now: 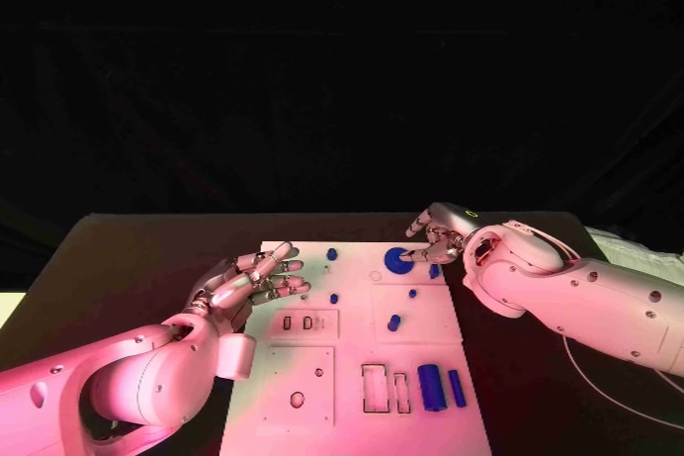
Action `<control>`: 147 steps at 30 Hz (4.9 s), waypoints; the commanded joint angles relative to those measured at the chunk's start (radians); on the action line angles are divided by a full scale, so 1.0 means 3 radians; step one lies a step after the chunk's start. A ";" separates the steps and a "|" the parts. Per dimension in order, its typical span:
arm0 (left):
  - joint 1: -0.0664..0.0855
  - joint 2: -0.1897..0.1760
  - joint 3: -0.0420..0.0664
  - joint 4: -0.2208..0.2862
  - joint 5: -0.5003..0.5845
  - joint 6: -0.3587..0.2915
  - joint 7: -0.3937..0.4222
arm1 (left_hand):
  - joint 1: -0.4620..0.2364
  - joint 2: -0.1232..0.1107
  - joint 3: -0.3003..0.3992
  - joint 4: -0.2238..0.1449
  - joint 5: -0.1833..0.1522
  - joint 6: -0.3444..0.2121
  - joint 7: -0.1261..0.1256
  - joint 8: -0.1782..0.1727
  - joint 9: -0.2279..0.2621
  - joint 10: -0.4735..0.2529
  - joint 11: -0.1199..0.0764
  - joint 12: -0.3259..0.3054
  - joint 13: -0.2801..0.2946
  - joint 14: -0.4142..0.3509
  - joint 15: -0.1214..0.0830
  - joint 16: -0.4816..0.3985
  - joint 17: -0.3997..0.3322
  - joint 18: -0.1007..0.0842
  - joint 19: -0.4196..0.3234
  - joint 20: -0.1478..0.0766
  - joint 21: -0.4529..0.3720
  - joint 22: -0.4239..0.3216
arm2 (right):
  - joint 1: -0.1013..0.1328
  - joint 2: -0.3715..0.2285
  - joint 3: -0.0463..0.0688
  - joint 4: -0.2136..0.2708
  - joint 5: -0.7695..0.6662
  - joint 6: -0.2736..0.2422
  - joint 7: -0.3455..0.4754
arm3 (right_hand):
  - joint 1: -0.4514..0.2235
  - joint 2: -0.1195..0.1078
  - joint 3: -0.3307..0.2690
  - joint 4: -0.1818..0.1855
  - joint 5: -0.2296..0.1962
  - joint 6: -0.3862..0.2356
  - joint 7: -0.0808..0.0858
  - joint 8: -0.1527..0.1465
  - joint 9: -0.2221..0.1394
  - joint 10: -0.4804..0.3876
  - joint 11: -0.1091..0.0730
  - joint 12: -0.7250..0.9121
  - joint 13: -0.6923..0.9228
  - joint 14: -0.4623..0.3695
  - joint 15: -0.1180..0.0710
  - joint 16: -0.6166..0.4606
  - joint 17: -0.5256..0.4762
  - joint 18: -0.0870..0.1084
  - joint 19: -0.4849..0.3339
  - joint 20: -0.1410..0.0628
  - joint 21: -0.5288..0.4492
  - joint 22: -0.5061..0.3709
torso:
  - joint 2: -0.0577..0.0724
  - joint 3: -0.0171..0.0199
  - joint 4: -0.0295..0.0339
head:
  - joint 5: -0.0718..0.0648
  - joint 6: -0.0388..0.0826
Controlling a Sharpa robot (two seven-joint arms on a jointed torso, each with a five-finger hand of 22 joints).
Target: Assemble the parts on the task board
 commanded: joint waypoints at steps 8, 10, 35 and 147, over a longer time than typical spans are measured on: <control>0.0003 0.0013 0.0002 -0.0009 0.0015 0.0094 0.0004 | 0.0006 0.0039 0.0000 -0.0028 0.0017 0.0006 0.0023 -0.0010 -0.0001 -0.0020 -0.0008 -0.0021 -0.0005 -0.0015 0.0003 0.0020 0.0004 0.0038 0.0018 0.0011 -0.0008 -0.0004 | -0.0043 0.0060 0.0003 -0.0013 0.0001 0.0221 -0.0076 | 0.0006 0.0022 -0.0053 0.0002 0.0031 0.0007 0.0038 0.0023 0.0002 0.0071 0.0022 0.0335 0.0387 0.0254 0.0030 0.0062 0.0344 -0.0053 0.0055 0.0018 0.0049 0.0085 | 0.0001 -0.0002 -0.0003 | 0.0003 -0.0013; 0.0003 0.0013 0.0002 -0.0011 0.0015 0.0095 0.0002 | 0.0006 0.0039 0.0000 -0.0028 0.0017 0.0006 0.0023 -0.0010 -0.0001 -0.0020 -0.0008 -0.0021 -0.0005 -0.0015 0.0003 0.0020 0.0004 0.0038 0.0018 0.0011 -0.0008 -0.0004 | -0.0048 0.0072 0.0002 -0.0022 -0.0020 0.0221 -0.0069 | 0.0006 0.0029 -0.0054 0.0001 0.0035 0.0015 0.0036 0.0029 0.0004 0.0083 0.0021 0.0374 0.0431 0.0256 0.0030 0.0068 0.0357 -0.0055 0.0061 0.0019 0.0054 0.0096 | -0.0002 -0.0005 -0.0001 | 0.0001 -0.0016; 0.0003 0.0019 0.0002 -0.0023 0.0015 0.0115 -0.0030 | 0.0003 0.0054 -0.0003 -0.0027 0.0016 0.0012 0.0024 -0.0011 0.0000 -0.0014 -0.0008 -0.0018 -0.0005 -0.0019 0.0002 0.0023 0.0014 0.0039 0.0019 0.0011 -0.0010 -0.0006 | -0.0116 0.0170 0.0002 -0.0060 -0.0375 0.0240 -0.0069 | 0.0228 0.0192 0.0137 -0.0140 -0.0015 0.0158 0.0024 0.0093 0.0011 0.0253 0.0011 0.0851 0.0939 0.0284 0.0026 0.0148 0.0523 -0.0088 0.0155 0.0019 0.0131 0.0269 | 0.0000 -0.0004 -0.0001 | 0.0020 -0.0035; 0.0003 0.0015 0.0002 -0.0101 0.0008 0.0278 -0.0140 | 0.0007 0.0064 -0.0020 -0.0039 0.0006 -0.0003 0.0026 -0.0027 -0.0004 -0.0031 -0.0003 -0.0030 -0.0011 -0.0046 0.0008 0.0020 0.0034 0.0037 0.0010 0.0015 -0.0022 -0.0012 | -0.0135 0.0208 0.0030 0.0196 0.0662 -0.0270 0.0889 | -0.0046 0.0266 0.0172 -0.0185 -0.0009 -0.0015 0.0078 -0.0027 0.0034 0.0197 0.0064 0.0732 0.0962 0.0252 0.0071 0.0077 0.0399 -0.0077 0.0110 0.0062 0.0113 0.0247 | -0.0038 0.0024 -0.0094 | 0.0108 -0.0024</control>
